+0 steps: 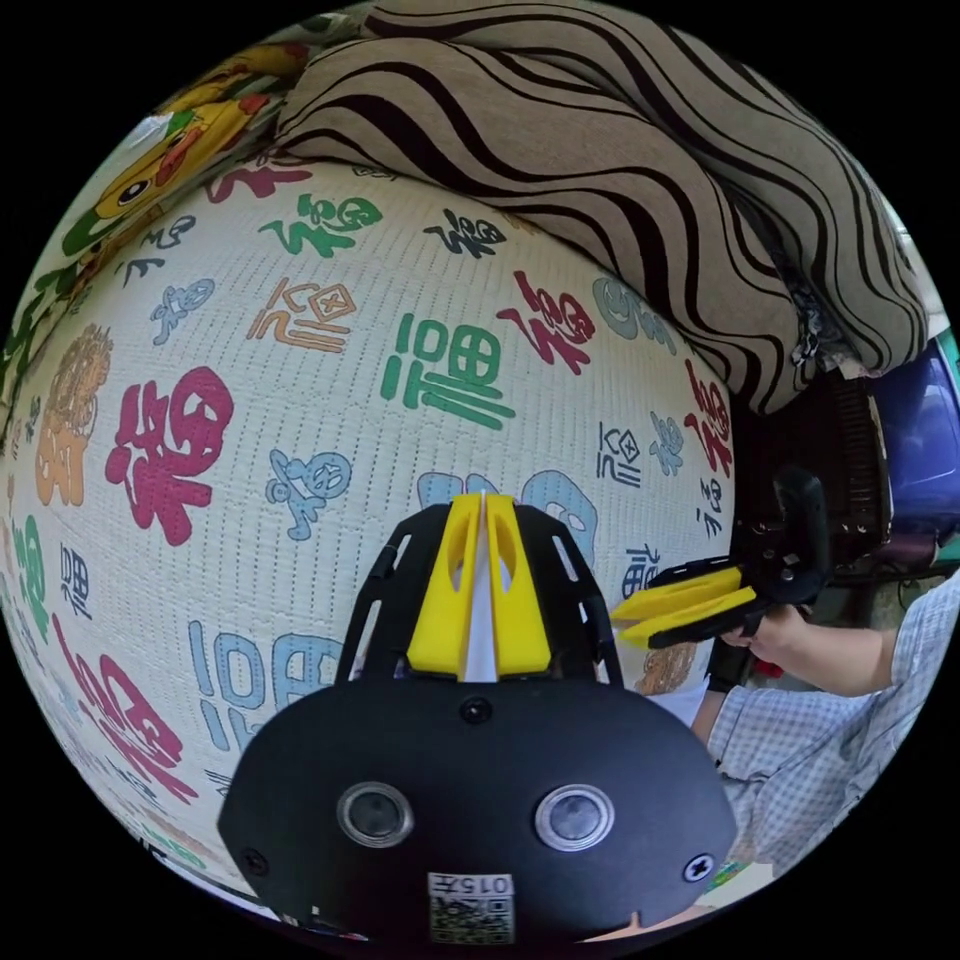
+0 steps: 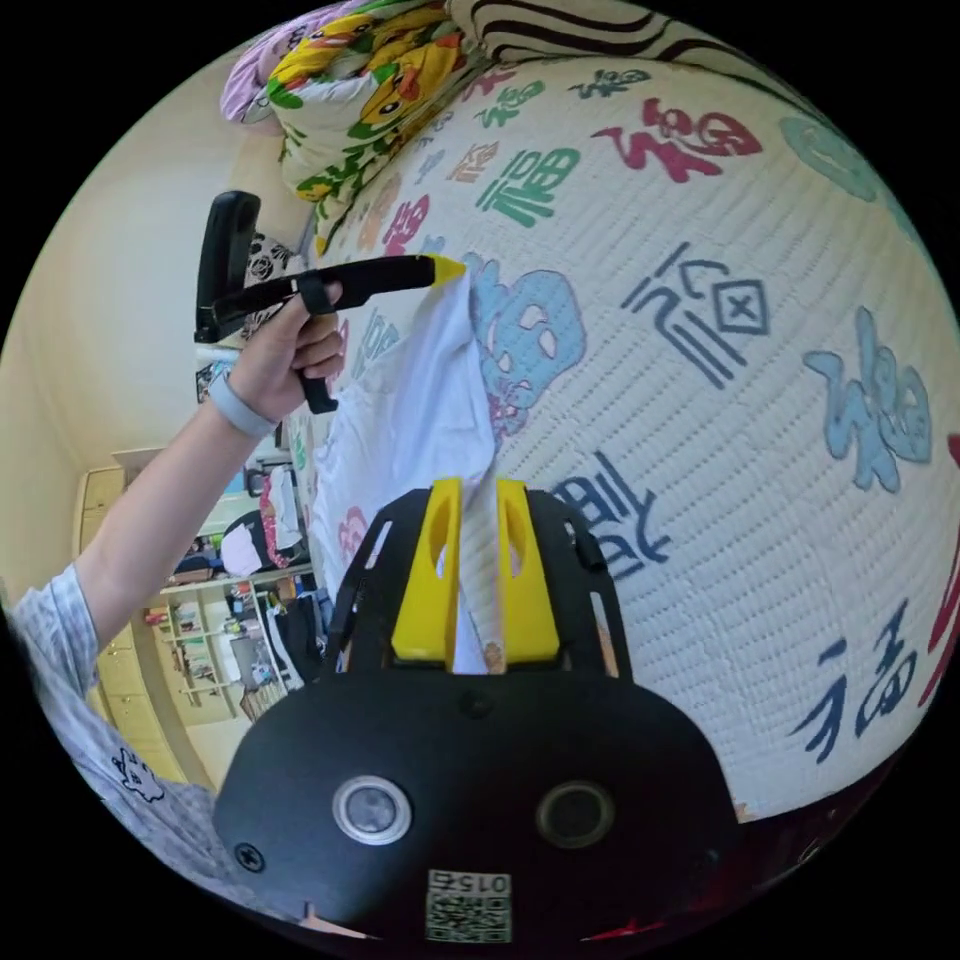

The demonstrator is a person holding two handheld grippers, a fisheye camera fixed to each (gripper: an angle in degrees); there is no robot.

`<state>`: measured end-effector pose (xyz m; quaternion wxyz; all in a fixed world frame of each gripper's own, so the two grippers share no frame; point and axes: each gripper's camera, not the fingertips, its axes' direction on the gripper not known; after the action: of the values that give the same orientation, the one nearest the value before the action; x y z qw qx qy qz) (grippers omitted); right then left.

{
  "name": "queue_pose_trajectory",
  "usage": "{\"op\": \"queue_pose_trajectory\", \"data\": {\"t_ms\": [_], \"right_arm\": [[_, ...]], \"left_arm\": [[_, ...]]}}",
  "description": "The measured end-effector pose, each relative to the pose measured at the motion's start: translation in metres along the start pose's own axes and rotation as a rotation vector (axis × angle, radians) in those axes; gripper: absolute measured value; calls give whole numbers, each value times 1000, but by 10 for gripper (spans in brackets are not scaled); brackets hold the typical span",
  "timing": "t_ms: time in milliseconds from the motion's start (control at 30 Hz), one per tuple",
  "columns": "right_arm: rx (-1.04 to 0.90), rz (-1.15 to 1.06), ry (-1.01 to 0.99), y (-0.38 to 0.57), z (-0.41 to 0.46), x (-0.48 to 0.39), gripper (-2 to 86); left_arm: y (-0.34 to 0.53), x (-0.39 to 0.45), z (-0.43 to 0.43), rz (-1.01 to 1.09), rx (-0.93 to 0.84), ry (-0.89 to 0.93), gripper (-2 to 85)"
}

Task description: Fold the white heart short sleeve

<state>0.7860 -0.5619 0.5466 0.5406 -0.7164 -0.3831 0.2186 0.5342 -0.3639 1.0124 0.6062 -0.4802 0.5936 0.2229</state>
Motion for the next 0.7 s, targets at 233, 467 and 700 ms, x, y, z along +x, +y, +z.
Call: {"op": "queue_pose_trajectory", "data": {"t_ms": [233, 467, 700], "right_arm": [[1, 41, -7, -8, 14, -8, 8], [76, -65, -78, 27, -7, -29, 1], [78, -398, 68, 38, 25, -119, 4]], "left_arm": [[1, -18, -22, -47, 42, 51, -6], [25, -23, -72, -19, 158, 93, -6], [167, -35, -162, -183, 452, -21, -5]]}}
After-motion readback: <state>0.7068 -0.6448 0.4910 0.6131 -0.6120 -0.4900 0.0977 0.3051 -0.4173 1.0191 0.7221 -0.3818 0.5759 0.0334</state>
